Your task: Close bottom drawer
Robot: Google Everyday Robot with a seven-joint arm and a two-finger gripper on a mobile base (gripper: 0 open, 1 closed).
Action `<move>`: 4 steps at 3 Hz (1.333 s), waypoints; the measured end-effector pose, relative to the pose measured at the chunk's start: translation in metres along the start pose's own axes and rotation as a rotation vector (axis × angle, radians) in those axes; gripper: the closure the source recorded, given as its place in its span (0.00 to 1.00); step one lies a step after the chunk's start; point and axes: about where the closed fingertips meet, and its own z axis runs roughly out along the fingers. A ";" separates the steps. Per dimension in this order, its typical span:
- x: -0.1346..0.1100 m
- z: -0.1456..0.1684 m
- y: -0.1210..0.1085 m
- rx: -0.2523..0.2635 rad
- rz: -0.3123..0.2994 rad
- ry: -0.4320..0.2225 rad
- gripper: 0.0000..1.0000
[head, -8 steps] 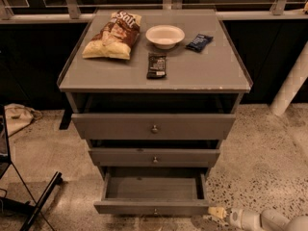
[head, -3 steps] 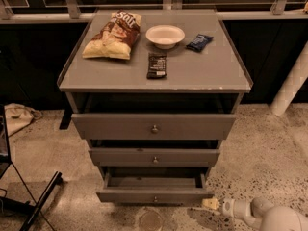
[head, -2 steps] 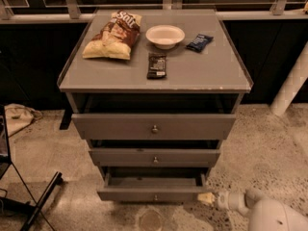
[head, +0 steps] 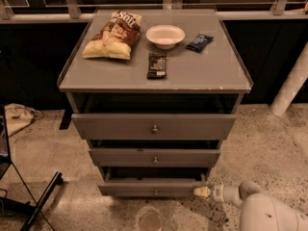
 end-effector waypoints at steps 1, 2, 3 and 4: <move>0.003 -0.001 0.000 0.000 0.000 0.000 1.00; -0.027 0.017 0.010 0.008 -0.043 0.000 1.00; -0.027 0.017 0.010 0.008 -0.043 0.000 1.00; -0.042 0.024 0.004 0.027 -0.047 -0.023 1.00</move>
Offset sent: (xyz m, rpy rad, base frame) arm 0.0948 0.0303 0.0211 -0.0684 -0.0905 0.0486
